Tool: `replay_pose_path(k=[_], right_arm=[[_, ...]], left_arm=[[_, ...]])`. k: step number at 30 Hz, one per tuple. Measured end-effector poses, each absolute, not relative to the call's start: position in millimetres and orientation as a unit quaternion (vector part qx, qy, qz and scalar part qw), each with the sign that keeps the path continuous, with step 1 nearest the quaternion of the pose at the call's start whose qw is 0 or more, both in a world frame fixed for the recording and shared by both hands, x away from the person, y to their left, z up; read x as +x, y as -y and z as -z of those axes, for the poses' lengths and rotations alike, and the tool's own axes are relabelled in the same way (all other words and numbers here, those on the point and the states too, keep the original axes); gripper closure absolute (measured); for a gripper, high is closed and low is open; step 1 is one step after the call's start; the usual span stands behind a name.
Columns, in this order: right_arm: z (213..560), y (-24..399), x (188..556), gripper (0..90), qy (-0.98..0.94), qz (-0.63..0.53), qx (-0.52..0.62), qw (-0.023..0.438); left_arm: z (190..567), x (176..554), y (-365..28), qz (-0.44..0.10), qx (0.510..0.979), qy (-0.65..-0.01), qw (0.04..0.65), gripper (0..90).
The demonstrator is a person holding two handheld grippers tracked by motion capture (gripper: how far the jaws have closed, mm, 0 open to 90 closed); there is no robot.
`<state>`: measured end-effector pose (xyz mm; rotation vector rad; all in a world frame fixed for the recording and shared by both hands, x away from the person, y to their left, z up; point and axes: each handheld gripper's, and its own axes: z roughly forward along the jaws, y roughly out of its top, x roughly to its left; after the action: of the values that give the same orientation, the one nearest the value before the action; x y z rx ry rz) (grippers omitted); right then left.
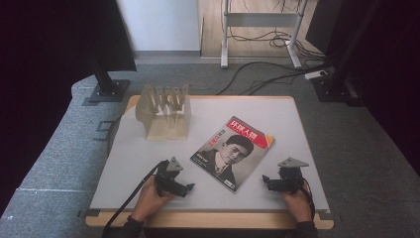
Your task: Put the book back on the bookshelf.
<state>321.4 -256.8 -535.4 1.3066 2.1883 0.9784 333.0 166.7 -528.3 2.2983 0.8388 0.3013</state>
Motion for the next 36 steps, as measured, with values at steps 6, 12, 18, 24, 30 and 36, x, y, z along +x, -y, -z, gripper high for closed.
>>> replay_pose_path(k=[6,12,18,24,30,36], right_arm=[[535,257,321,10.7,-0.785,-0.351,0.469,0.204],[535,257,321,10.7,-0.785,-0.351,0.469,0.203],[535,257,322,10.8,-0.785,-0.351,0.468,0.203],[535,257,322,10.9,-0.785,-0.35,0.468,0.202],[534,257,322,9.5,-0.787,-0.35,0.468,0.199],[531,257,324,1.1,-0.786,-0.355,0.467,0.194]], left_arm=[[528,333,-167,-0.115,0.879,-0.321,0.332,0.0],[528,333,-167,-0.114,0.879,-0.323,0.332,0.0],[528,334,-167,-0.112,0.88,-0.32,0.332,0.0],[526,338,-170,-0.096,0.881,-0.318,0.338,0.0],[524,346,-167,-0.094,0.882,-0.313,0.34,0.0],[515,357,-164,-0.099,0.88,-0.308,0.349,0.0]])
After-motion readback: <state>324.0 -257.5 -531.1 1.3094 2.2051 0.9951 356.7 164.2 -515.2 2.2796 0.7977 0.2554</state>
